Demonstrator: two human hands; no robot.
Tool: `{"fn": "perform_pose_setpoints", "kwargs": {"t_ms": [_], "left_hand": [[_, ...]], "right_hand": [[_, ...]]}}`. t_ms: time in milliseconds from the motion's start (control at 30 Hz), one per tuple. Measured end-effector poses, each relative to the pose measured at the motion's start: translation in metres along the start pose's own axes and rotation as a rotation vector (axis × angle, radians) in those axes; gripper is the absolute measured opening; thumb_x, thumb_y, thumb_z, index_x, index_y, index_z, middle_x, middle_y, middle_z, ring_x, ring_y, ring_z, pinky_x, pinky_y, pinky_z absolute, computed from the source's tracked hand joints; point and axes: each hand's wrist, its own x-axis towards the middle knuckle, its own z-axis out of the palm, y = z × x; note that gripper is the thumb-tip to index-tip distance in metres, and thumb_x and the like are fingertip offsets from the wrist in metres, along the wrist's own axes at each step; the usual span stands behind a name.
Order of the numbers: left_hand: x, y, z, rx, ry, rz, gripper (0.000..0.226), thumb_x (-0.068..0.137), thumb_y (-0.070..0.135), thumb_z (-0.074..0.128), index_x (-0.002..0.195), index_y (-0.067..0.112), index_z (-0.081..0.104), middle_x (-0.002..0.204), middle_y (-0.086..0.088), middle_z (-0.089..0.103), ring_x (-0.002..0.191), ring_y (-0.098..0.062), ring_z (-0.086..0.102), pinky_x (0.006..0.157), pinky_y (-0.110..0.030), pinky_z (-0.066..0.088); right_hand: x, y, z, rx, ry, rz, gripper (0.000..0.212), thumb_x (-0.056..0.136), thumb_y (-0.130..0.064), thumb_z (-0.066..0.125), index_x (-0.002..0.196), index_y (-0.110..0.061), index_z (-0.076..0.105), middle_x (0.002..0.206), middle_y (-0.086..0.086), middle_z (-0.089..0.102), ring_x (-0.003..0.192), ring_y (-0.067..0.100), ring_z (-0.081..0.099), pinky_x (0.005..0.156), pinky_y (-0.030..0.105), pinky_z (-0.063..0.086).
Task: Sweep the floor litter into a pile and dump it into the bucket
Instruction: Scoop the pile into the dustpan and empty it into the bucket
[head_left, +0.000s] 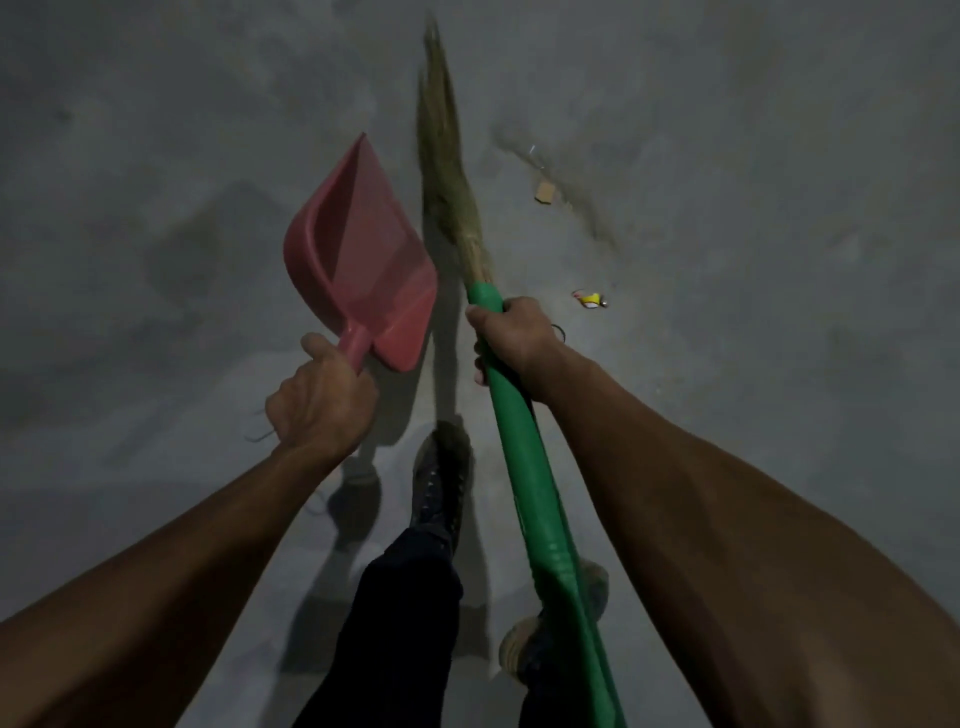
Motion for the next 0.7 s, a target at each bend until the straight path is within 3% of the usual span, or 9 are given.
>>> {"fn": "perform_pose_setpoints", "kwargs": {"t_ms": [100,200,367,467,567,633,700], "left_hand": [[0.013,0.01,0.013,0.002,0.009,0.031,0.039,0.096,0.029,0.053,0.12,0.004,0.035,0.109,-0.022,0.062,0.086,-0.036,0.058,0.071,-0.037,0.033],[0.023,0.019,0.021,-0.006,0.017,0.068,0.04,0.095,0.031,0.053,0.12,0.004,0.036,0.11,-0.023,0.062,0.094,-0.04,0.061,0.072,-0.038,0.034],[0.021,0.033,0.02,-0.003,0.015,0.101,0.041,0.095,0.031,0.054,0.12,0.004,0.035,0.108,-0.022,0.061,0.092,-0.039,0.061,0.073,-0.038,0.036],[0.014,0.04,0.019,0.008,0.018,0.105,0.041,0.095,0.031,0.054,0.12,0.004,0.035,0.109,-0.023,0.061,0.092,-0.038,0.061,0.073,-0.038,0.035],[0.003,0.044,0.018,0.019,0.025,0.103,0.042,0.095,0.03,0.054,0.12,0.003,0.035,0.108,-0.023,0.061,0.091,-0.038,0.061,0.073,-0.038,0.036],[-0.005,0.047,0.017,0.026,0.032,0.102,0.042,0.095,0.029,0.054,0.121,0.003,0.035,0.107,-0.023,0.06,0.089,-0.038,0.06,0.073,-0.039,0.036],[-0.013,0.052,0.016,0.044,0.043,0.108,0.042,0.095,0.028,0.054,0.122,0.002,0.034,0.106,-0.023,0.06,0.083,-0.034,0.056,0.072,-0.039,0.035]], "right_hand": [[0.018,0.006,-0.017,0.38,-0.014,0.117,0.026,0.096,-0.021,0.058,0.095,0.005,0.053,0.07,0.017,0.056,0.049,0.025,0.056,0.046,0.031,0.053],[0.02,0.026,-0.045,0.623,0.022,0.187,0.025,0.098,-0.021,0.057,0.1,0.004,0.053,0.07,0.017,0.056,0.047,0.022,0.055,0.041,0.025,0.05],[-0.02,0.085,-0.088,0.613,0.075,0.275,0.028,0.099,-0.025,0.054,0.101,0.003,0.055,0.074,0.015,0.058,0.048,0.019,0.055,0.041,0.026,0.049],[-0.064,0.117,-0.106,0.464,0.15,0.223,0.028,0.1,-0.021,0.053,0.107,0.006,0.056,0.075,0.017,0.057,0.046,0.021,0.054,0.042,0.028,0.048],[-0.107,0.147,-0.109,0.14,0.196,0.043,0.019,0.099,-0.021,0.055,0.111,-0.006,0.058,0.075,0.014,0.059,0.047,0.021,0.058,0.043,0.033,0.051],[-0.126,0.166,-0.105,-0.172,0.176,-0.05,0.023,0.098,-0.029,0.055,0.118,-0.019,0.055,0.084,0.011,0.065,0.063,0.026,0.067,0.057,0.041,0.057],[-0.134,0.186,-0.098,-0.542,0.121,-0.091,0.049,0.098,-0.037,0.051,0.143,-0.021,0.04,0.109,0.01,0.067,0.095,0.031,0.067,0.078,0.037,0.052]]}}
